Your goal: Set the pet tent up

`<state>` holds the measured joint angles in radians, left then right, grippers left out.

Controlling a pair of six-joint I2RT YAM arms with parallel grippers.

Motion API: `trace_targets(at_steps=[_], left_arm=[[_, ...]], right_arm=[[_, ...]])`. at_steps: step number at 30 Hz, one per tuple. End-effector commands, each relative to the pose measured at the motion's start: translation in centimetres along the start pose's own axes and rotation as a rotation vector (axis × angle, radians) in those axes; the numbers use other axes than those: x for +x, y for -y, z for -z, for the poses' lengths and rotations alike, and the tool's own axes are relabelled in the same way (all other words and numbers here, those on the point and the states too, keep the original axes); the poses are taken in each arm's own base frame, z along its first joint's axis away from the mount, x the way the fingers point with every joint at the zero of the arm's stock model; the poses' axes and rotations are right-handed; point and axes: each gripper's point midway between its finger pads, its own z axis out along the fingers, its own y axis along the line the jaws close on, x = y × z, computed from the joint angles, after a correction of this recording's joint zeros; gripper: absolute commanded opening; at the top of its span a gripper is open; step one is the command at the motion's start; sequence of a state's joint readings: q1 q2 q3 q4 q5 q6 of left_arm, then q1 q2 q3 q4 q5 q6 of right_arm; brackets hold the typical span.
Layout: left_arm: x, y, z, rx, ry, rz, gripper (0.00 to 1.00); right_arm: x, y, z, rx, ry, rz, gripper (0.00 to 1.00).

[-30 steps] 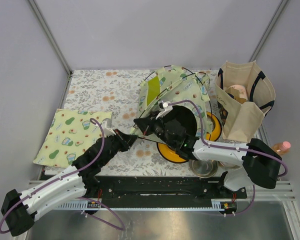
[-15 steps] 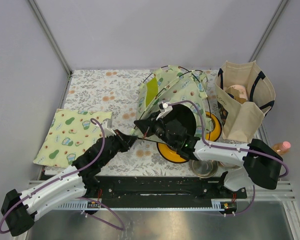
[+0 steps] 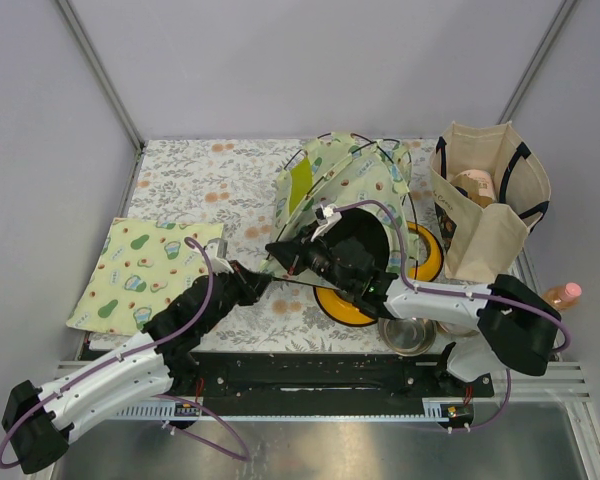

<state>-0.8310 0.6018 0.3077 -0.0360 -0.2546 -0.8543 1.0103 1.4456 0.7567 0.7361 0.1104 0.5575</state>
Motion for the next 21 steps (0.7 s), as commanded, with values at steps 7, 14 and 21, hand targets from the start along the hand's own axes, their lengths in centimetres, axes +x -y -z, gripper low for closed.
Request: trace_targets(at_steps=[7,14,21], left_arm=[[3.0,-5.4,1.4,-0.174,-0.121,-0.140,0.00],[2.2,-4.9,1.4,-0.154,-0.091,-0.153,0.00],[2.5,-5.6,1.2,-0.201,-0.104,-0.149,0.00]], right_arm=[[-7.6,4.0,-0.8,0.137,0.281,0.036,0.00],[-6.6,4.2,-0.2,0.125,0.257,0.014,0.00],[-6.2,2.3,1.3,0.024,0.234,-0.028,0.00]])
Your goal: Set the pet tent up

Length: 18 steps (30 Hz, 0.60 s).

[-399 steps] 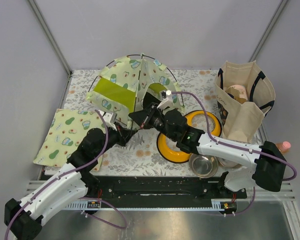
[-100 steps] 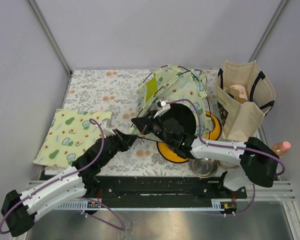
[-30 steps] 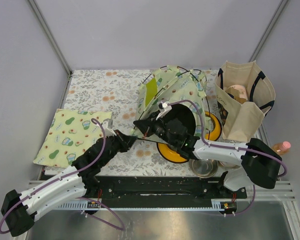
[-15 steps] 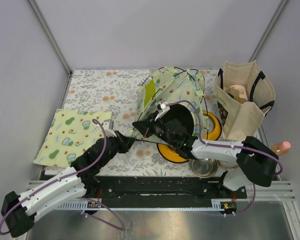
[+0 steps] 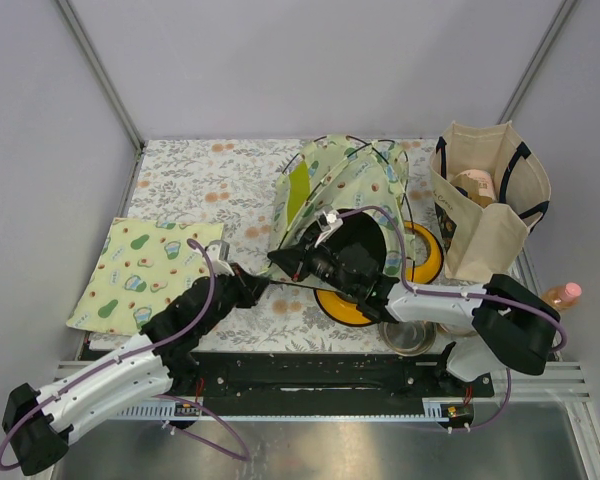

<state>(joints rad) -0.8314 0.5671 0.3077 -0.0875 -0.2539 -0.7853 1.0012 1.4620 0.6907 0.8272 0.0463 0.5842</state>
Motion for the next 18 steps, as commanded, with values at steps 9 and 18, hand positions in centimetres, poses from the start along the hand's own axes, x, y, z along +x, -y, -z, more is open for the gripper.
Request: trace_targets(at_steps=[9,18], left_arm=[[2.2,-3.6,0.5,-0.147,-0.099,-0.076,0.00],[2.3,-1.6,0.3,-0.037,-0.113,-0.102,0.00]], right_arm=[[-6.9,3.1,0.3,0.120,0.231,0.017,0.00],[-7.5,2.2,-1.1,0.085,0.239,0.003,0.00]])
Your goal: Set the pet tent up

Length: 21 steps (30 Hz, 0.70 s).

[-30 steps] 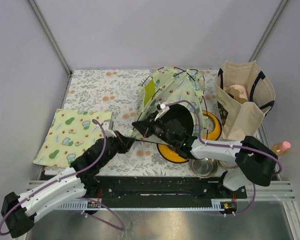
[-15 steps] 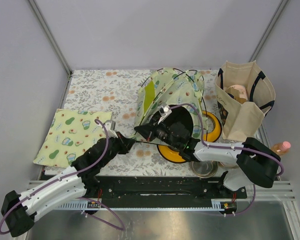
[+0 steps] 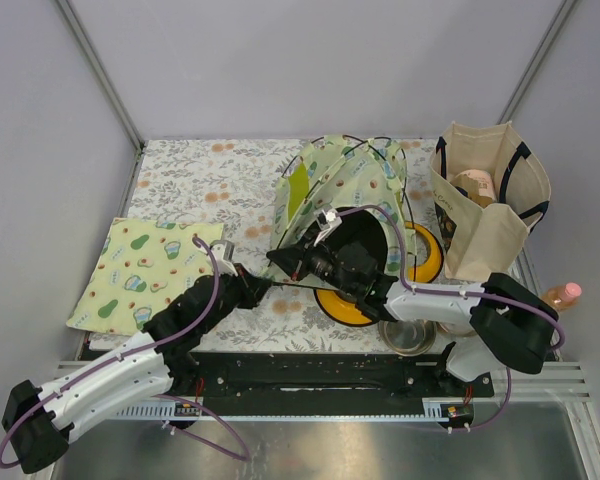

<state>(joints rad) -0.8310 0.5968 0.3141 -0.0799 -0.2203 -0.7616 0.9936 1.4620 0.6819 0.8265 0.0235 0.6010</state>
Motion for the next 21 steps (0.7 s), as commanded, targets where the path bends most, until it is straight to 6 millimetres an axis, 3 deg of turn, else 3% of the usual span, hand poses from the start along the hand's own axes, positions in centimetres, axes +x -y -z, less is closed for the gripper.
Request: trace_targets(at_steps=[1,5,14,21], left_arm=[[1.6,-1.5,0.5,-0.039,-0.078,-0.077,0.00],[1.3,-1.1,0.6,-0.023,-0.070,-0.091,0.00],[-0.9,0.5,1.1,0.028,-0.008,-0.113,0.00],[-1.4,1.6,1.3,0.074,0.002,-0.130,0.00]], right_arm=[[-8.0,1.7,-1.3,0.082,0.257,0.017,0.00],[-8.2,0.7,-1.7,0.049,0.246,0.027,0.00],[-5.2,2.2,-1.4,0.081,0.162,0.054,0.00],[-4.6,1.9,-1.6,0.113,0.144,0.119,0.00]])
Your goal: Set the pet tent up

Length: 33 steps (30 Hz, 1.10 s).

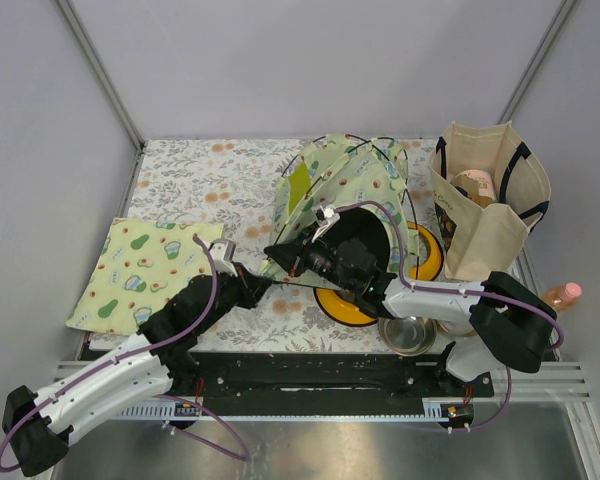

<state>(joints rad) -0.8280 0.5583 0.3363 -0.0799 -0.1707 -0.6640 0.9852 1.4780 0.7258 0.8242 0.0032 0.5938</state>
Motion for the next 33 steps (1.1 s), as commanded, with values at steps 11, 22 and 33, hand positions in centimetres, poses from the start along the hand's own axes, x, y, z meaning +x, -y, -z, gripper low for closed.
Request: trace_targets(at_steps=[11,22,33], left_arm=[[-1.3,0.8,0.5,0.015,-0.004,-0.074,0.00],[-0.9,0.4,0.7,0.005,-0.016,-0.082,0.00],[-0.9,0.5,0.6,-0.001,-0.024,-0.087,0.00]], right_arm=[[-2.1,0.9,-0.6,0.117,0.046,0.119,0.00],[-3.5,2.2,-0.3,0.224,0.091,0.095,0.38],[-4.2,2.0,-2.1,0.249,0.094,0.096,0.47]])
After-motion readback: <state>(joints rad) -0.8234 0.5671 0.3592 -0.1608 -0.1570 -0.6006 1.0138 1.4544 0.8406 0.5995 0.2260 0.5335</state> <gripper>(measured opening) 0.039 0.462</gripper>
